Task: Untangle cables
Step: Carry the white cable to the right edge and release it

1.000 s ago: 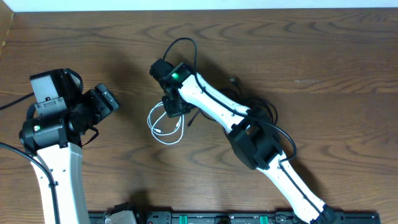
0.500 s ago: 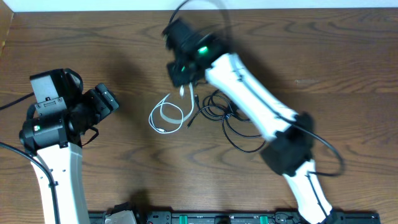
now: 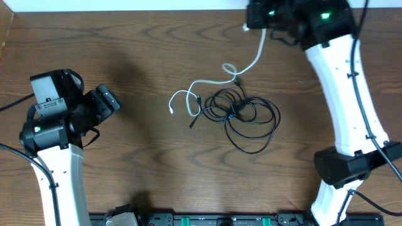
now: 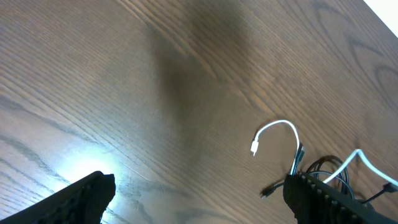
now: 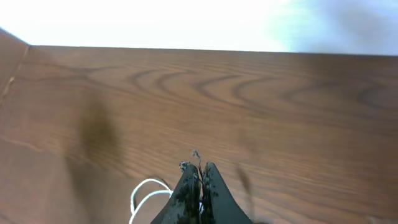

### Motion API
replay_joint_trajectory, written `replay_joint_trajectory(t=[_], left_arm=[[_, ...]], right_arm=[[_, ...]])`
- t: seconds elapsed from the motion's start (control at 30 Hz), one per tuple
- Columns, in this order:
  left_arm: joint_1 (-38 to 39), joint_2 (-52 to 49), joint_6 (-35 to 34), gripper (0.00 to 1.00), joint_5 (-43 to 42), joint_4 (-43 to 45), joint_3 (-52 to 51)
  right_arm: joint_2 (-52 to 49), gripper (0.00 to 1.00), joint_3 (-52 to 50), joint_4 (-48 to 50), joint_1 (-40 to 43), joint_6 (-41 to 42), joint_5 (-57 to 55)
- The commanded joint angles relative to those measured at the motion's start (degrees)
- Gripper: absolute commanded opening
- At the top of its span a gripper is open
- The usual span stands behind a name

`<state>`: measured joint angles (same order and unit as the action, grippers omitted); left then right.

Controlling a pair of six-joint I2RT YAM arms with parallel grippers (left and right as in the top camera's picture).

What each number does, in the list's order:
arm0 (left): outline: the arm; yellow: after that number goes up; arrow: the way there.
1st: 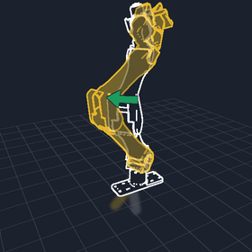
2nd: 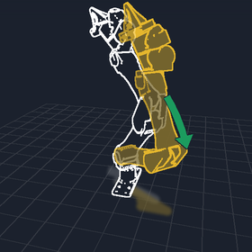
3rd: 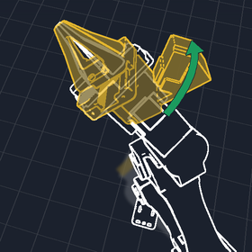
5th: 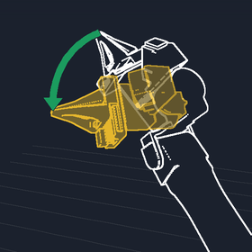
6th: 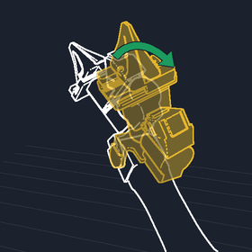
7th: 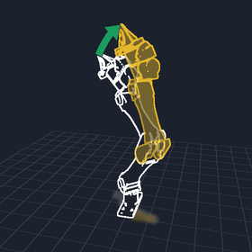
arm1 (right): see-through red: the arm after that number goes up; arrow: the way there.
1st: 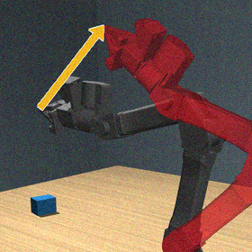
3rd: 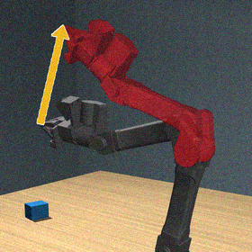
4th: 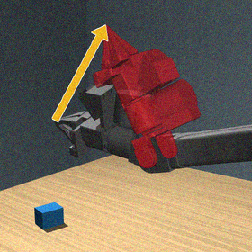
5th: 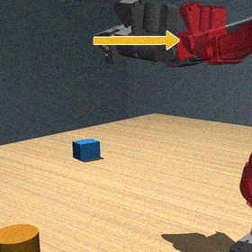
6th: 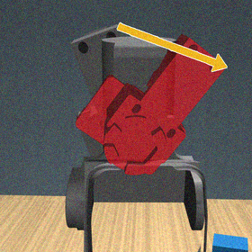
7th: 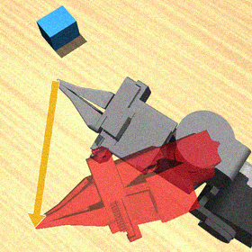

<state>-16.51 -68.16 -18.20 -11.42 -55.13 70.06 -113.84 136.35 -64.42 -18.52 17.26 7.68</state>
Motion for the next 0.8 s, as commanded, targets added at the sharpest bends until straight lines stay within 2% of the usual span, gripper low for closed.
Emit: replay_joint_trajectory(t=[0.0, 0.2, 0.37, 0.53, 0.77], left_arm=[[-0.28, -0.33, -0.11, 0.92, 0.55, -0.11, 0.24], [-0.28, -0.33, -0.11, 0.93, 0.55, -0.11, 0.24], [-0.28, -0.33, -0.11, 0.92, 0.55, -0.11, 0.24], [-0.28, -0.33, -0.11, 0.92, 0.55, -0.11, 0.24], [-0.28, -0.33, -0.11, 0.93, 0.55, -0.11, 0.24]], right_arm=[[0.33, 0.01, 0.7, 0.02, 2.45, -1.51, 1.55], [2.03, 0.01, 2.29, 4.72, 9.51, -1.77, 4.11], [4.98, 0.01, 7.65, 6.93, 17.75, -2.32, 3.82], [8.44, 0.01, 12.46, 9.09, 29.92, 0.22, 3.85], [10.64, 0.01, 12.98, 10.64, 48.76, 5.55, 7.13]])
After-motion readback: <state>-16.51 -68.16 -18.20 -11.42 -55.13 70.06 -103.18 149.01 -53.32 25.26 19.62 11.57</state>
